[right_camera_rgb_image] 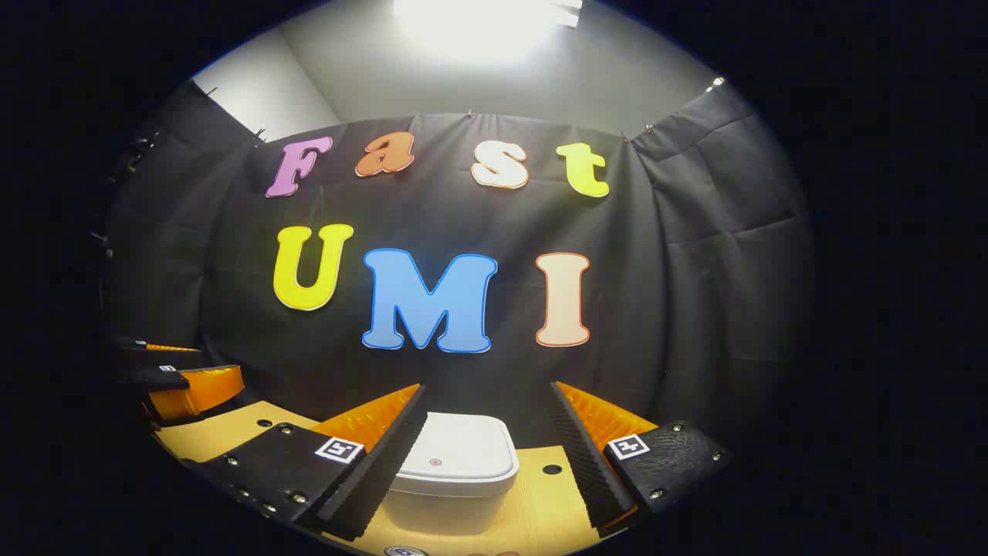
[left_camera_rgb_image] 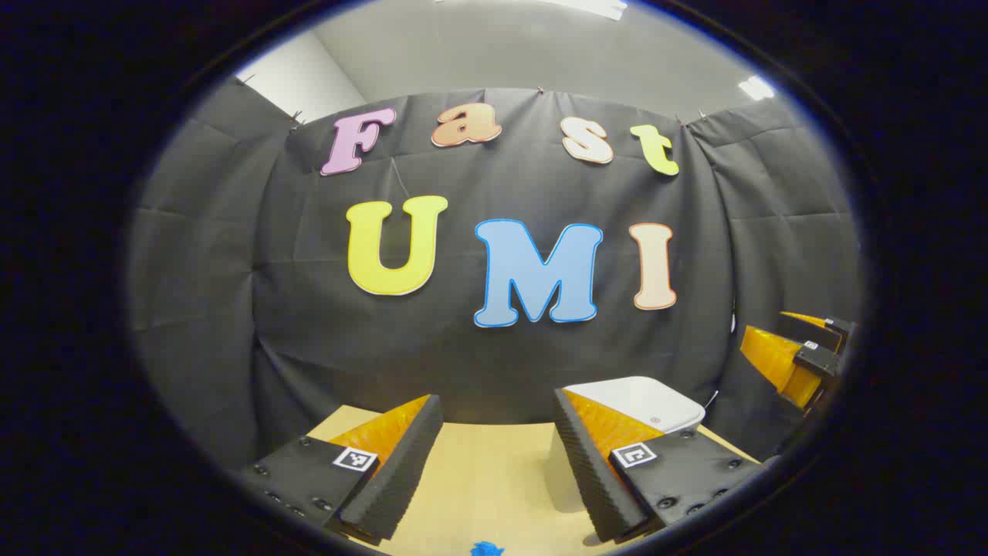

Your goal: Press the lid of the desktop garbage bin to open it, pick up the crumpled paper on the desktop and throw it into the bin, then pick up the pop can on the desktop and drop it into the bin, and finally close the garbage bin lid.

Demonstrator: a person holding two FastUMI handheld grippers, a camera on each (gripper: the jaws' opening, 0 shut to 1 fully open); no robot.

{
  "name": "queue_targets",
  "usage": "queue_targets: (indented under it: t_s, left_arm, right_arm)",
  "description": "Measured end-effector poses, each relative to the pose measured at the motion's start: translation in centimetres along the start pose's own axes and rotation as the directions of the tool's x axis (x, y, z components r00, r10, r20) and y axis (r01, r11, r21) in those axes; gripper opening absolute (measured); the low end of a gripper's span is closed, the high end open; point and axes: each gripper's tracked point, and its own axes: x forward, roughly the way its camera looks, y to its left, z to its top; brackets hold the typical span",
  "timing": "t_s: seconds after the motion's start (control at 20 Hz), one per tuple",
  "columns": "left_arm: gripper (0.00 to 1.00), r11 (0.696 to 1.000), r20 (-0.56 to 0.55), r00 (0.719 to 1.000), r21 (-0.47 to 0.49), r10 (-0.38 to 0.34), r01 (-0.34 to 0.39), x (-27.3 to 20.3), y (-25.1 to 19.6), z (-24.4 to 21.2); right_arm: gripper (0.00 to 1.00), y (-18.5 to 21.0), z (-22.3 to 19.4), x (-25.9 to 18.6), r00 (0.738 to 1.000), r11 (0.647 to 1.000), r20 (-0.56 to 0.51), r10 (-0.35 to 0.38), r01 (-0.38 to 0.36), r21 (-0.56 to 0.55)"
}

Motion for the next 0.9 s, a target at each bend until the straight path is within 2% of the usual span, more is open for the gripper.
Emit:
queue_targets:
  t_s: [0.35,0.9]
  left_arm:
    - [0.95,1.0,-0.009,1.0,-0.001,-0.02,0.02,-0.3,-0.8,-0.2]
    - [0.95,0.999,-0.007,0.999,0.02,-0.048,0.048,-0.6,-1.1,-0.3]
  right_arm:
    - [0.99,0.2,-1.2,-1.0,0.999,0.999,-0.04,0.01,-0.009,0.041]
    - [0.99,-0.4,-2.1,-1.5,0.997,0.998,-0.069,-0.017,0.021,0.056]
